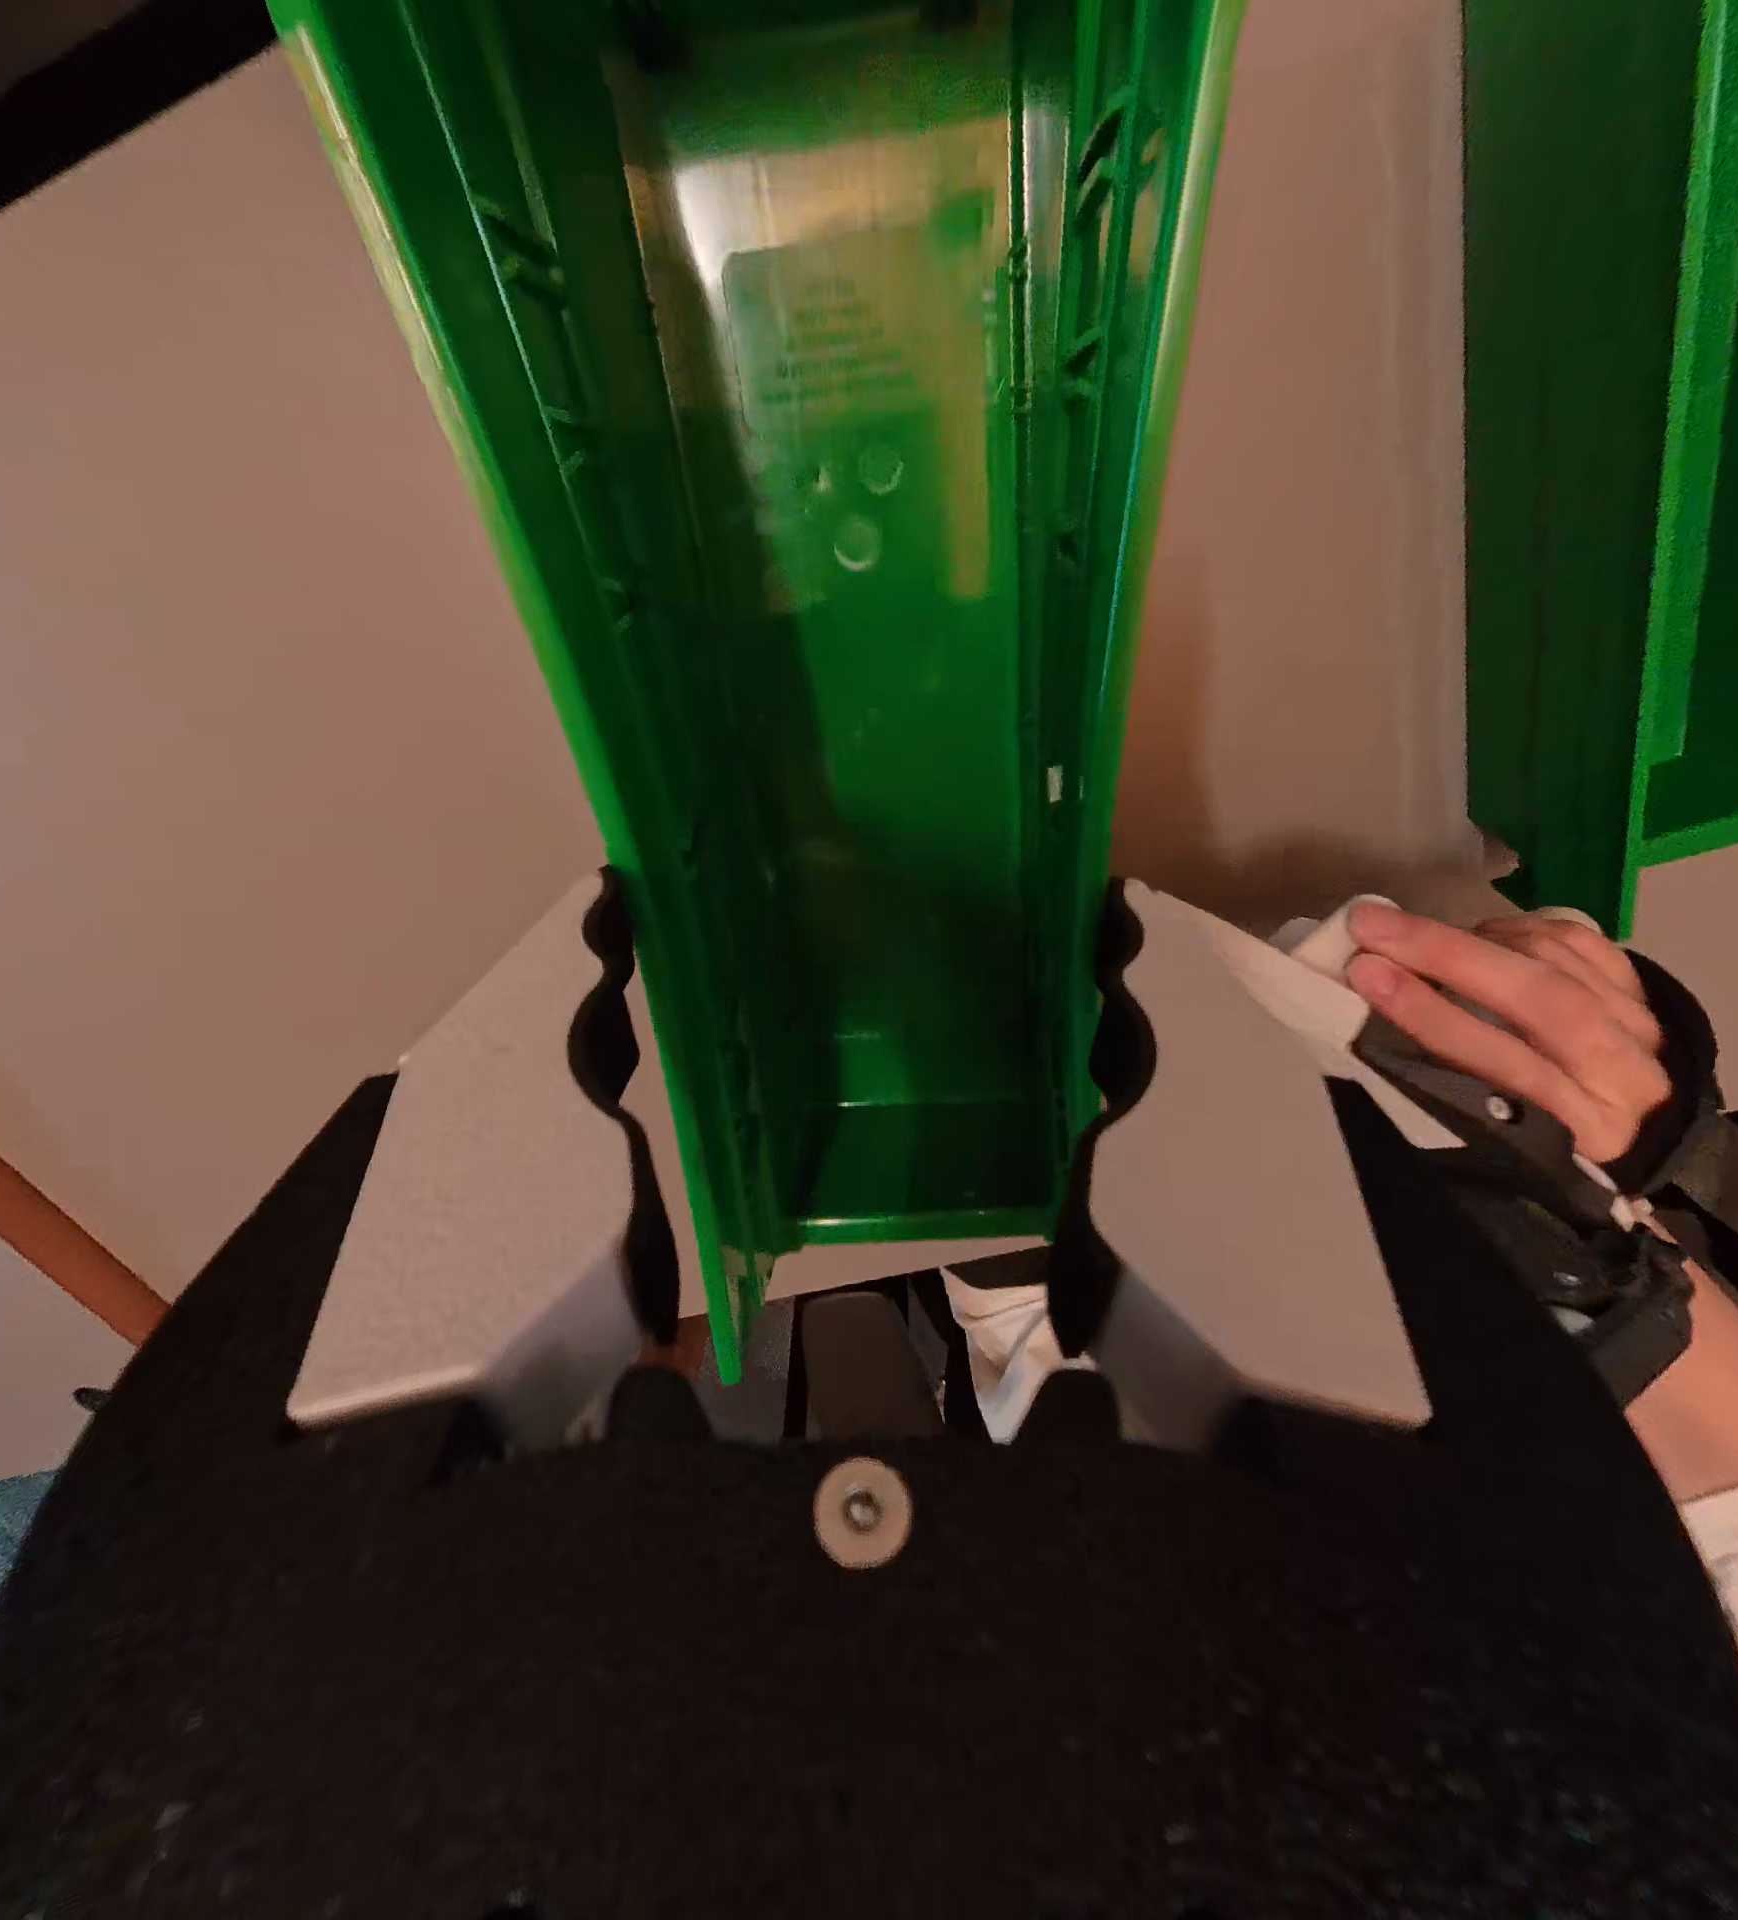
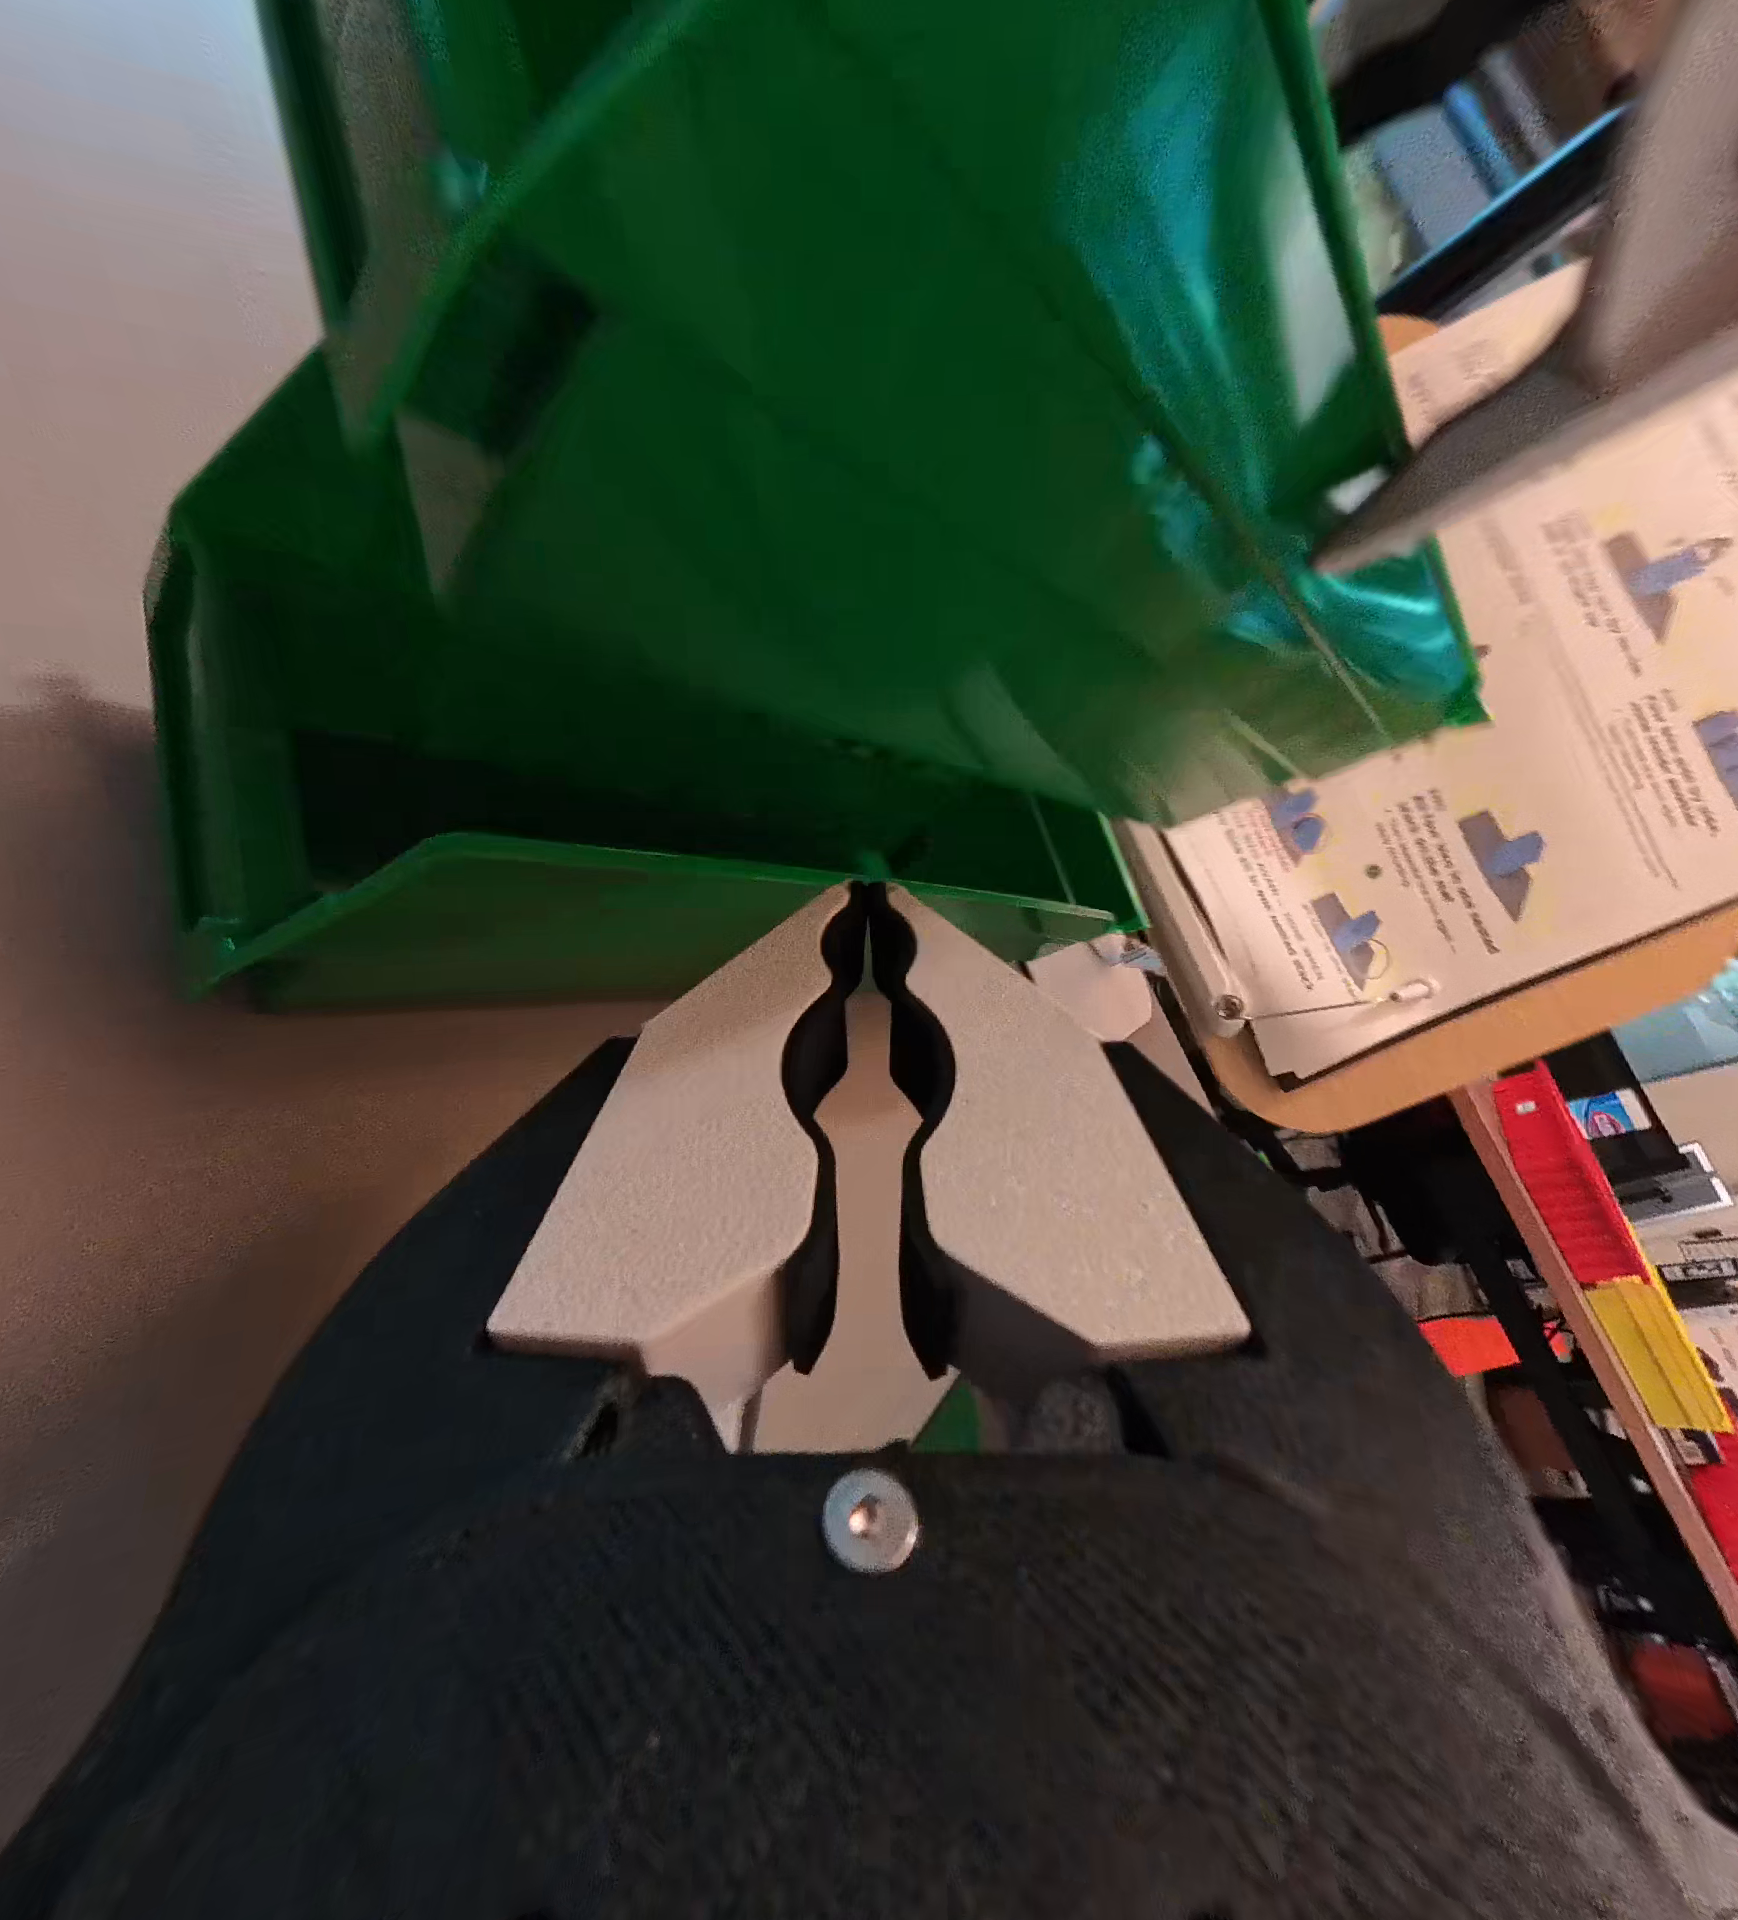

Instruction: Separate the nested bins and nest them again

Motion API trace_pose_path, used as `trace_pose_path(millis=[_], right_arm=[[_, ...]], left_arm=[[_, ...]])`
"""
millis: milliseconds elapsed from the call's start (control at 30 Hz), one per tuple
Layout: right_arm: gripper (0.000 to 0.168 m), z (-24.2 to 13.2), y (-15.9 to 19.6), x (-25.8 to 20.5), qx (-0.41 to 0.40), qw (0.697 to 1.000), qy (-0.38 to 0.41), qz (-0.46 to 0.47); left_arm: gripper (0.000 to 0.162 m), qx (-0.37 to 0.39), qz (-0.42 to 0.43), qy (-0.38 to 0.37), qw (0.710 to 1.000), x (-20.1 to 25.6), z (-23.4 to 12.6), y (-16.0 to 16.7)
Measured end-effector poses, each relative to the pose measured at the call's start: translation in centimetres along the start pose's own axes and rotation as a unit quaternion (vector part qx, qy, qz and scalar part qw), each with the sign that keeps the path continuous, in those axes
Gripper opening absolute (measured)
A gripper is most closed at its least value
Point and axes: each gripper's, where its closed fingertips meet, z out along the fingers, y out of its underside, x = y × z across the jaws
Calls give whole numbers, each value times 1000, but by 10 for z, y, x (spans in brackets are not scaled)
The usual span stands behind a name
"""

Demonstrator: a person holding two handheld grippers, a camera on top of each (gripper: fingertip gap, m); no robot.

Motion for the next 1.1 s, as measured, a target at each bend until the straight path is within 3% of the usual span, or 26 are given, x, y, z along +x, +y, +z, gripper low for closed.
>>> trace_pose_path(millis=[33, 233, 300, 433, 567, 700, 867, 1100], right_arm=[[0, -7, -4, 5, 12, 1000, 9, 12], [54, -55, -20, 30, 68, 989, 30, 125], [74, -73, -16, 43, 74, 982, 47, 169], [97, -111, 5, 68, 77, 958, 88, 263], [100, -145, 30, 80, 80, 933, 128, 328], [96, -164, 50, 75, 61, 927, 148, 340], [94, -162, 62, 65, 45, 918, 150, 363], [94, -160, 68, 58, 25, 920, 154, 358]], left_arm=[[88, 4, -3, 1, 1000, -7, -9, 0], [90, 27, -25, -28, 999, -67, -56, 2], [90, 23, -47, -31, 998, -92, -59, 8], [91, 16, -79, -41, 996, -139, -46, 22], [91, 9, -99, -33, 994, -177, -15, 38], [92, -12, -125, -11, 992, -209, 26, 59], [92, -43, -131, -5, 991, -241, 71, 83], [92, -44, -157, 4, 987, -280, 107, 100]])
